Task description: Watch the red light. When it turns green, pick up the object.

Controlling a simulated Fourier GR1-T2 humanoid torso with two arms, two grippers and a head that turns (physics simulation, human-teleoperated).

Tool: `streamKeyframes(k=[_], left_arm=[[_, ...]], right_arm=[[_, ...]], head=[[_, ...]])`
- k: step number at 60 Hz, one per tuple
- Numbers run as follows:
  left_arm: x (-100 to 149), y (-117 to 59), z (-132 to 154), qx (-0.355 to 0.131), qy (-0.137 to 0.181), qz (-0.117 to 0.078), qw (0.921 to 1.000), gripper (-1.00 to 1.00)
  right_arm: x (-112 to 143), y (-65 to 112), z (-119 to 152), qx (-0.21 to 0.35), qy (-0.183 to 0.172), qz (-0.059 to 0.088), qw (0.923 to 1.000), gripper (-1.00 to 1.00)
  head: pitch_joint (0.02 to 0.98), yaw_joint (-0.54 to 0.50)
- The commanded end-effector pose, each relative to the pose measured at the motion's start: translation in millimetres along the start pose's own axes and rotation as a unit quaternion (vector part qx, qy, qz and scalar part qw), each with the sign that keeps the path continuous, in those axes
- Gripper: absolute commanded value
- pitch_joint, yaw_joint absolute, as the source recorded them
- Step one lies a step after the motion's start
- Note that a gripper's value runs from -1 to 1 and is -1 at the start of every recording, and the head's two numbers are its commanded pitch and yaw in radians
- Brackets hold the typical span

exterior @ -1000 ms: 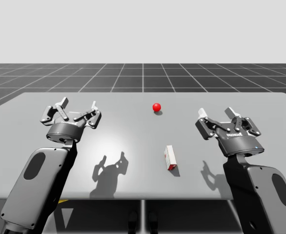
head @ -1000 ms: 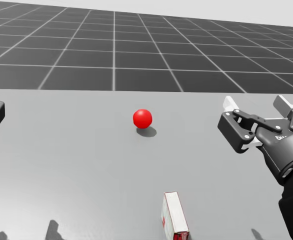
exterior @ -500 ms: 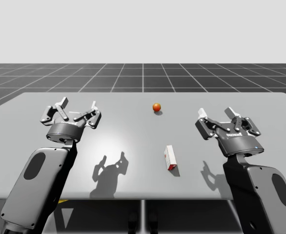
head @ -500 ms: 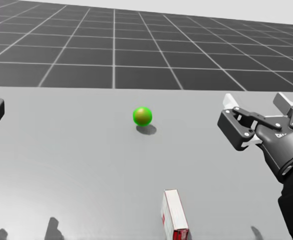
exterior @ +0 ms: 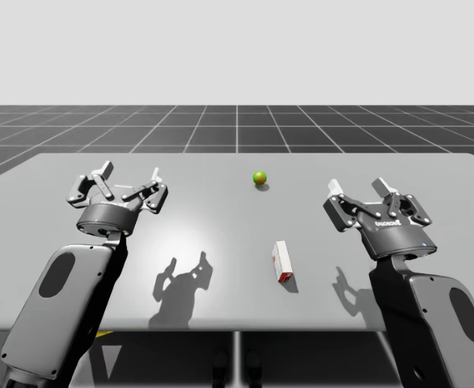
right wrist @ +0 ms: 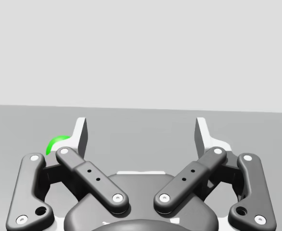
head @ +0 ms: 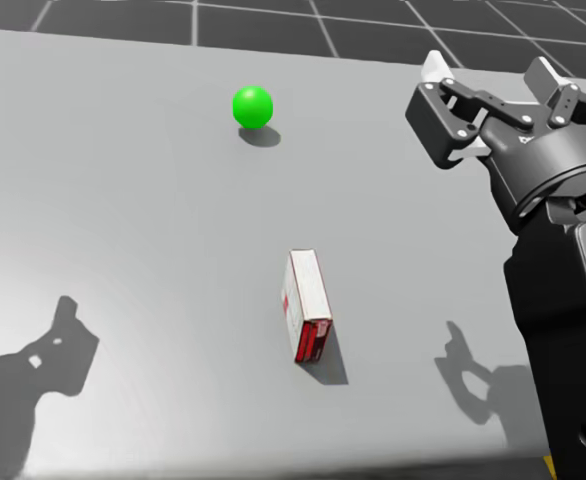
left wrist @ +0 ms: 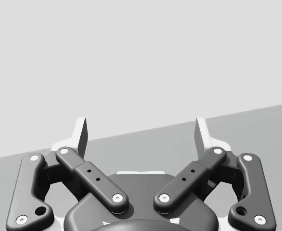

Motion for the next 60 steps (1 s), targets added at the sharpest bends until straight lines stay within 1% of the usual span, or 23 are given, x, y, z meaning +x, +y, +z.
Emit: streamKeyframes(k=[1,5,9,13,16,18,22,26,29,32,33,34,35,36,38,39,40,44,45,50,52,53,60], left_arm=[[0.7,-1.2,-0.1,-0.002,0.000,0.001,1.0000,-1.00],[1.2,-1.6,-0.1,-0.002,0.000,0.001,1.0000,-1.00],[1.5,-1.8,-0.3,-0.002,0.000,0.002,1.0000,-1.00],[1.9,-1.6,-0.5,-0.002,0.000,0.003,1.0000,-1.00],[2.2,-1.1,-0.5,-0.001,-0.001,0.003,1.0000,-1.00],[2.3,-0.3,-0.9,-0.001,0.000,0.005,1.0000,-1.00],[1.6,0.6,-1.2,0.000,0.002,0.006,1.0000,-1.00],[1.3,0.8,-0.8,0.000,0.003,0.007,1.0000,-1.00],[1.3,0.8,-0.4,-0.001,0.003,0.007,1.0000,-1.00],[1.2,0.9,-0.7,-0.001,0.002,0.007,1.0000,-1.00],[1.1,1.1,-1.0,-0.001,0.002,0.007,1.0000,-1.00],[1.0,1.0,-1.1,-0.002,0.002,0.007,1.0000,-1.00],[1.0,1.0,-1.1,-0.002,0.003,0.007,1.0000,-1.00],[0.9,1.1,-1.1,-0.002,0.003,0.007,1.0000,-1.00],[0.8,1.3,-1.2,-0.001,0.003,0.007,1.0000,-1.00],[0.8,1.6,-1.2,-0.001,0.003,0.008,1.0000,-1.00],[0.8,1.7,-1.2,-0.001,0.003,0.008,1.0000,-1.00],[0.8,2.1,-1.2,-0.001,0.003,0.009,1.0000,-1.00],[0.8,2.1,-1.1,-0.002,0.003,0.009,0.9999,-1.00],[0.6,2.2,-1.2,-0.002,0.003,0.009,1.0000,-1.00],[0.6,2.2,-1.4,-0.002,0.003,0.009,1.0000,-1.00],[0.6,2.1,-1.4,-0.003,0.003,0.009,1.0000,-1.00],[0.2,1.1,-1.3,-0.004,0.004,0.007,1.0000,-1.00]], right_arm=[[0.0,-0.1,-0.4,0.000,0.000,-0.002,1.0000,-1.00],[0.0,0.0,-0.6,0.001,0.001,-0.004,1.0000,-1.00],[0.5,0.6,-0.4,0.004,0.004,-0.008,1.0000,-1.00],[1.1,2.1,0.2,0.010,0.006,-0.014,0.9998,-1.00],[1.7,3.2,1.3,0.013,0.005,-0.015,0.9998,-1.00],[3.2,4.4,3.3,0.017,0.006,-0.025,0.9995,-1.00],[5.1,6.4,9.7,0.020,0.014,-0.037,0.9990,-1.00],[9.1,9.9,18.1,0.025,0.019,-0.038,0.9988,-1.00],[13.2,13.1,26.7,0.028,0.024,-0.033,0.9988,-1.00],[16.9,16.9,35.3,0.029,0.032,-0.035,0.9984,-1.00],[17.3,18.2,38.2,0.032,0.033,-0.035,0.9983,-1.00],[18.6,20.8,45.4,0.039,0.036,-0.029,0.9982,-1.00],[18.6,21.6,48.1,0.044,0.038,-0.029,0.9979,-1.00],[18.6,22.4,50.7,0.048,0.041,-0.029,0.9976,-1.00],[18.3,24.8,59.0,0.066,0.049,-0.034,0.9960,-1.00],[17.6,26.8,64.4,0.076,0.050,-0.039,0.9951,-1.00],[17.1,27.7,66.9,0.081,0.051,-0.040,0.9946,-1.00],[14.0,31.1,78.9,0.096,0.050,-0.038,0.9934,-1.00],[11.8,33.6,86.2,0.101,0.056,-0.036,0.9926,-1.00],[7.7,36.3,99.7,0.113,0.062,-0.034,0.9911,-1.00],[5.1,38.4,107.5,0.120,0.065,-0.028,0.9903,-1.00],[4.4,38.8,109.2,0.121,0.065,-0.027,0.9901,-1.00],[-4.8,43.3,123.5,0.139,0.075,-0.033,0.9868,-1.00]], head=[[0.853,-0.22],[0.871,-0.22],[0.876,-0.23],[0.869,-0.23],[0.866,-0.23],[0.861,-0.23],[0.857,-0.23],[0.858,-0.23],[0.859,-0.23],[0.857,-0.23],[0.856,-0.23],[0.855,-0.23],[0.855,-0.23],[0.854,-0.23],[0.853,-0.23],[0.854,-0.22],[0.854,-0.22],[0.855,-0.22],[0.855,-0.22],[0.855,-0.22],[0.857,-0.22],[0.856,-0.22],[0.858,-0.22]])
